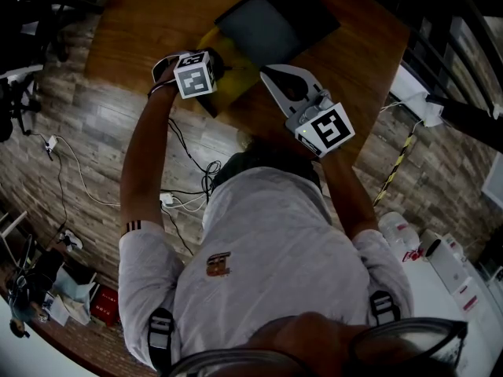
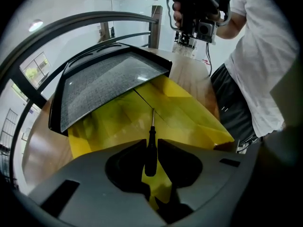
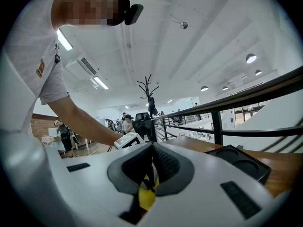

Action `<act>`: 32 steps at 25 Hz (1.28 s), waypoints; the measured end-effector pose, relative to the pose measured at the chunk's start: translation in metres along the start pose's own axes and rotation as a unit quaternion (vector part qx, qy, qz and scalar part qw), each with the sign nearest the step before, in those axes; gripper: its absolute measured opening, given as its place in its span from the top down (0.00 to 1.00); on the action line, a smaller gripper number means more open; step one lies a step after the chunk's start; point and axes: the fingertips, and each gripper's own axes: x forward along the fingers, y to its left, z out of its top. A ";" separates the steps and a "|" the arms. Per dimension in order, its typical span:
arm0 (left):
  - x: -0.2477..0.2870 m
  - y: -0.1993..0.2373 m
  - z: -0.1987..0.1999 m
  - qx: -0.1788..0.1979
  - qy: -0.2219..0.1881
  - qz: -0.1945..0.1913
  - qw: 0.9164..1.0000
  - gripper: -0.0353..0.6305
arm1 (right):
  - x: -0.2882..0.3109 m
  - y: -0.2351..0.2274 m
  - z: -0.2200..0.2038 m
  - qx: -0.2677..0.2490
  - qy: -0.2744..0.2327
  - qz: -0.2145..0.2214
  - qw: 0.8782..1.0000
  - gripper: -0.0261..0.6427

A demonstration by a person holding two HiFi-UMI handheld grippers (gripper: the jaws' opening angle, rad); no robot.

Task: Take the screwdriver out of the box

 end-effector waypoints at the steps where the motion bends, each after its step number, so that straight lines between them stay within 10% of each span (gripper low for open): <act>1: 0.000 -0.001 0.000 -0.003 -0.002 0.001 1.000 0.82 | -0.001 0.001 0.000 0.000 0.000 0.000 1.000 0.91; 21: -0.030 -0.016 0.001 -0.054 -0.062 0.064 0.995 0.84 | -0.011 0.019 0.002 -0.009 0.007 -0.004 1.000 0.91; 32: -0.095 -0.027 0.029 -0.111 -0.189 0.148 0.964 0.83 | -0.014 0.034 0.015 -0.026 -0.001 0.008 1.000 0.91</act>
